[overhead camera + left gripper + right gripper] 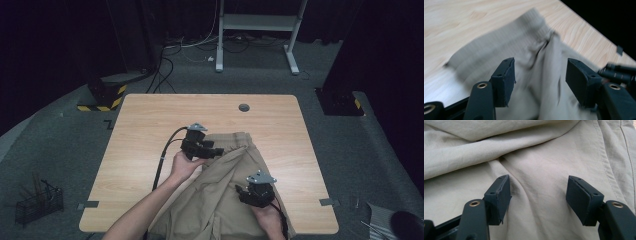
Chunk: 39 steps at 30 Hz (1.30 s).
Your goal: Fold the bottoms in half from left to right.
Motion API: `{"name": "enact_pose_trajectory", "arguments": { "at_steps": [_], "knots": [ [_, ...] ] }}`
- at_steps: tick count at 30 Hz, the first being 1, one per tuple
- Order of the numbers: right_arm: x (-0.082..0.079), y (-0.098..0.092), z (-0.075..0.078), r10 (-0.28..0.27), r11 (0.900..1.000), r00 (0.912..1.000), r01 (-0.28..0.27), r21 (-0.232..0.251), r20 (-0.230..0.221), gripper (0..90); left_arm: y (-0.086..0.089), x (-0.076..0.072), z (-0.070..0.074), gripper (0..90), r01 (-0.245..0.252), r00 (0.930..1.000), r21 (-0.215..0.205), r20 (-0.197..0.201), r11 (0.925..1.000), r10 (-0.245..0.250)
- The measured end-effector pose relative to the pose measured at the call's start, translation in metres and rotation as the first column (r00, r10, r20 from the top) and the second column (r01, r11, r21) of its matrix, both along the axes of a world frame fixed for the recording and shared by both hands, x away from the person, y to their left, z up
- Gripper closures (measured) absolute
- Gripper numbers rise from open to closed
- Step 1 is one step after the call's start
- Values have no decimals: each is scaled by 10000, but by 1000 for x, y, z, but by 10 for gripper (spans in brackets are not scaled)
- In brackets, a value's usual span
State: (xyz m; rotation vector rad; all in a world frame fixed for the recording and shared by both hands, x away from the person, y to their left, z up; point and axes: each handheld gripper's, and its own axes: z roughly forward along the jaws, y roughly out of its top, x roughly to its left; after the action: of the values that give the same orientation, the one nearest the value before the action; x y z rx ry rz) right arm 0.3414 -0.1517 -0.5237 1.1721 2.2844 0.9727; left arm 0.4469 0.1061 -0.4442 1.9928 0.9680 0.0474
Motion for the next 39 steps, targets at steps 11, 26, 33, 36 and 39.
{"name": "enact_pose_trajectory", "arguments": {
  "at_steps": [11,26,33,36,39],
  "knots": [
    [0,0,0,1,10000,10000,-1,-6,2,360,53,-42,-34,399,364,9981,-123,-500,9993,-370],
    [-9,-17,20,6,9993,9999,-11,373,125,452,18,-80,-66,532,1050,9896,-324,-952,9939,-1077],
    [-15,-32,4,684,9972,9976,-686,-284,-85,453,0,-77,-69,569,189,9986,1095,-516,9938,-133],
    [-11,-29,2,724,9974,9973,-724,-47,-100,448,-2,-73,-68,606,78,9995,1387,-321,9903,-33],
    [-6,-24,1,679,9977,9977,-679,42,-22,447,-2,-67,-68,650,-48,9996,1464,-258,9892,87]
  ]
}}
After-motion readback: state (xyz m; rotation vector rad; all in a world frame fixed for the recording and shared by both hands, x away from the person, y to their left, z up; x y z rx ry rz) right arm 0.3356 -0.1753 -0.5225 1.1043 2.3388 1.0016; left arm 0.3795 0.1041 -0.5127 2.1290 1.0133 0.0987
